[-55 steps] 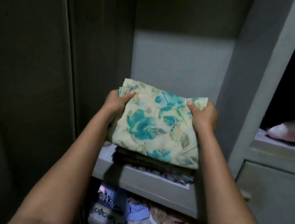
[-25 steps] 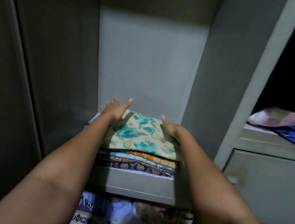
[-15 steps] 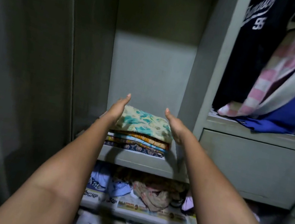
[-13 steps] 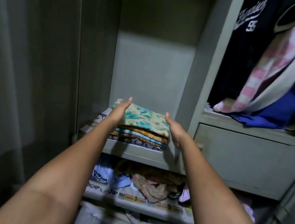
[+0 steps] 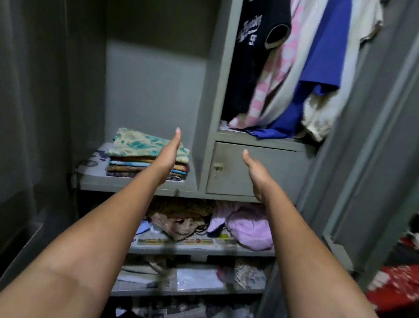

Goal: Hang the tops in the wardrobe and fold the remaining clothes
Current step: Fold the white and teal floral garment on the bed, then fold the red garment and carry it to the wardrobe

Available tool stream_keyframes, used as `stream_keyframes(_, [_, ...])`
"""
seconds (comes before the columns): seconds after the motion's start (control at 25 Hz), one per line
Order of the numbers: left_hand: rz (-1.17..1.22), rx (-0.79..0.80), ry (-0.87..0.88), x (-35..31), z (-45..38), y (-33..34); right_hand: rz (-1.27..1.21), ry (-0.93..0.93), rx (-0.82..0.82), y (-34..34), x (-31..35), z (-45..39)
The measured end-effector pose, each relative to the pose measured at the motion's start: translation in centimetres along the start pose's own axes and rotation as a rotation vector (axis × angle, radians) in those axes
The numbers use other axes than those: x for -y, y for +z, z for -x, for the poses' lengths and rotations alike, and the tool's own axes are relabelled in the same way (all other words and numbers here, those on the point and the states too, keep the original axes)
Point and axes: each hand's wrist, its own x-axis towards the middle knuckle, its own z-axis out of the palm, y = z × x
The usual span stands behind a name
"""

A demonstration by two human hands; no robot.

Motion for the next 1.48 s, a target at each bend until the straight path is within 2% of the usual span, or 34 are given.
stream_keyframes(0.28, [0.029,0.383,0.027,-0.8,4.1,11.9,-0.038,0.038,-0.326,-10.3,0.4,12.4])
stream_keyframes(0.44, [0.137,0.606,0.001,-1.3,9.3,18.8,-0.171,0.1,-0.498,-14.3,0.3,21.8])
stream_keyframes(0.52, [0.179,0.733,0.018,-1.4,13.0,22.1,-0.148,0.089,-0.653,-16.1,-0.2,26.7])
stream_keyframes(0.6, [0.213,0.84,0.027,-1.6,17.0,24.7,-0.149,0.097,-0.83,-18.0,-0.6,31.2])
stream_keyframes(0.68, [0.245,0.952,0.023,-1.8,20.6,26.5,-0.15,0.118,-0.939,-19.6,-0.9,35.5])
stream_keyframes(0.88, [0.178,1.181,0.054,-2.6,26.0,30.9,-0.116,0.193,-1.135,-23.7,-1.3,43.8])
stream_keyframes(1.0, [0.158,1.24,0.034,-2.7,27.8,33.3,-0.104,0.227,-1.184,-25.5,-1.6,46.7])
stream_keyframes(1.2, [0.133,1.248,0.008,-2.2,30.2,39.6,-0.031,0.295,-1.197,-29.7,-3.7,49.7])
stream_keyframes(1.48, [0.086,1.334,0.078,-2.2,34.2,53.4,0.035,0.309,-1.247,-43.6,-6.5,52.2])
